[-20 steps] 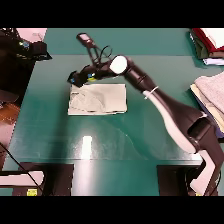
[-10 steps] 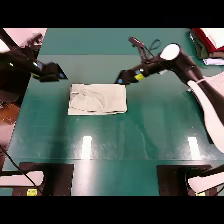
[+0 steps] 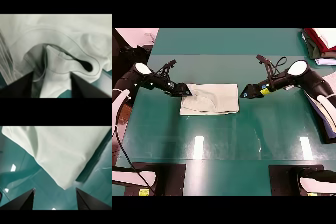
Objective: Fold the shirts.
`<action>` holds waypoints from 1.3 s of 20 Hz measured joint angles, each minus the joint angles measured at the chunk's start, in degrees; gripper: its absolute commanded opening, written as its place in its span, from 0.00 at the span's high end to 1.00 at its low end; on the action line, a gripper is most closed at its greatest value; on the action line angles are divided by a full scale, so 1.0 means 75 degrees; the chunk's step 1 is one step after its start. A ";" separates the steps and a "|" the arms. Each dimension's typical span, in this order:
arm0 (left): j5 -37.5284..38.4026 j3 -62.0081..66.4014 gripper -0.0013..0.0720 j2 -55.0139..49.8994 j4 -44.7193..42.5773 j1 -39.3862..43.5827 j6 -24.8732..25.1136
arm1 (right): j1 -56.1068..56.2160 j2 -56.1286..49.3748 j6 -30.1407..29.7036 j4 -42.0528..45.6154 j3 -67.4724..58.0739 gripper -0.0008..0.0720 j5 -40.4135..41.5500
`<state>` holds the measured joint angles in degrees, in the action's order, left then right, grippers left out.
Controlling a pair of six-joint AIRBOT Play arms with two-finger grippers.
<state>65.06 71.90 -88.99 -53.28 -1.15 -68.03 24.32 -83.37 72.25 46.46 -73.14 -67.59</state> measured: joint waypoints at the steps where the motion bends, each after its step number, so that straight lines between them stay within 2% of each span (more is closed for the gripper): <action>1: -0.0009 -0.0017 0.57 -0.0015 0.0023 0.0073 0.0102 | -0.0009 0.0085 0.0012 -0.0006 0.0119 0.21 0.0096; 3: 0.0041 -0.0041 0.58 -0.0035 0.0006 0.0233 0.0274 | -0.0009 0.0181 0.0070 -0.0020 0.0268 0.21 0.0219; 4: 0.0044 -0.0047 0.72 -0.0038 -0.0009 0.0280 0.0323 | -0.0012 0.0210 0.0087 -0.0038 0.0309 0.21 0.0262; 5: 0.0064 -0.0050 0.94 -0.0044 -0.0038 0.0312 0.0353 | -0.0017 0.0230 0.0105 -0.0041 0.0347 0.21 0.0271; 10: 0.0766 0.0172 0.95 0.0047 -0.0300 0.0213 0.0277 | -0.0020 0.0315 0.0163 -0.0055 0.0411 0.21 0.0230; 16: 0.2856 0.0341 0.94 0.0729 -0.1620 0.0041 0.0105 | -0.0023 0.0583 0.0184 -0.0017 0.0423 0.21 0.0294; 17: 0.3191 0.0303 0.72 0.0784 -0.1731 0.0032 0.0055 | -0.0023 0.0612 0.0187 0.0006 0.0423 0.21 0.0335; 18: 0.3418 0.0245 0.21 0.0816 -0.1821 0.0026 -0.0006 | -0.0023 0.0632 0.0201 0.0012 0.0423 0.20 0.0373; 19: 0.3620 0.0154 0.05 0.0842 -0.1918 0.0015 -0.0082 | -0.0023 0.0650 0.0207 0.0012 0.0423 0.20 0.0388; 20: 0.3727 0.0079 0.05 0.0863 -0.1970 0.0009 -0.0172 | -0.0023 0.0656 0.0251 0.0015 0.0423 0.13 0.0405; 21: 0.3733 0.0017 0.13 0.0874 -0.2008 0.0009 -0.0219 | -0.0032 0.0664 0.0291 0.0015 0.0423 0.02 0.0420; 25: 0.3587 0.0134 0.86 0.0906 -0.1970 0.0012 -0.0475 | -0.0280 0.0679 0.0533 0.0020 0.0466 0.02 0.0425; 26: 0.3538 0.0233 0.95 0.0924 -0.1827 0.0009 -0.0507 | -0.0382 0.0679 0.0595 0.0015 0.0536 0.02 0.0463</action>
<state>91.59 73.65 -82.06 -66.98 -1.08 -71.83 21.45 -78.28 76.71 46.57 -69.12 -64.12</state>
